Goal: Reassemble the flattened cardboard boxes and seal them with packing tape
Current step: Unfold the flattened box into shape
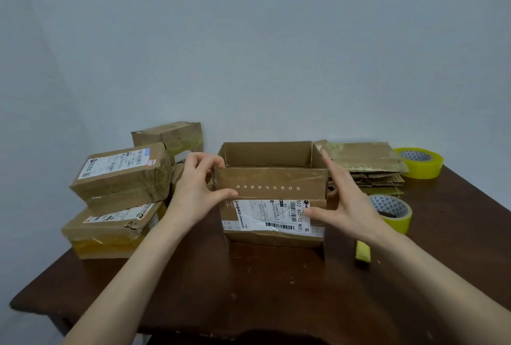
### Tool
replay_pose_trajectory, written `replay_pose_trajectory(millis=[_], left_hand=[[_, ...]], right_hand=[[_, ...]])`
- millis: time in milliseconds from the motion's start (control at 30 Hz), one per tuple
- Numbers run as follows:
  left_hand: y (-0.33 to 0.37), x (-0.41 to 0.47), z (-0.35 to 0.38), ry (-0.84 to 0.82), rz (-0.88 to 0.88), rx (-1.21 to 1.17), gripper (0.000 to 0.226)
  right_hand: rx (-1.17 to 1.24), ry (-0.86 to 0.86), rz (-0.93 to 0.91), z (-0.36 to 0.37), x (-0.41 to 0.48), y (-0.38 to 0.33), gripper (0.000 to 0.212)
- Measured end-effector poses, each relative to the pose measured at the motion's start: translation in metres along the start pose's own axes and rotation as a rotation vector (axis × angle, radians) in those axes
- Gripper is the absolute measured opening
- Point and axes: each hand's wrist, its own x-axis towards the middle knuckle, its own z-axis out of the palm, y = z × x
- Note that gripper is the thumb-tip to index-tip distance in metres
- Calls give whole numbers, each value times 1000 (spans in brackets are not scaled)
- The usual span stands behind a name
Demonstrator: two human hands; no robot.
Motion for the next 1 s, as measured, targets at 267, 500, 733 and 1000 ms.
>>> replay_pose_trajectory(millis=[267,500,733,1000], left_hand=[[-1,-3,-10,-164,46,-146,23],[6,5,14,-1,-300,-190,35],[-3,41,15,-288,-353,-126,125],[-8,42,23,-319,-377,-295,93]], right_hand=[[-98,-246,36,-5,13,-2,75],[270,-187,194,0,15,2,87],[346,-258,373,2,31,3,95],[500,-254,331,6,45,5,141]])
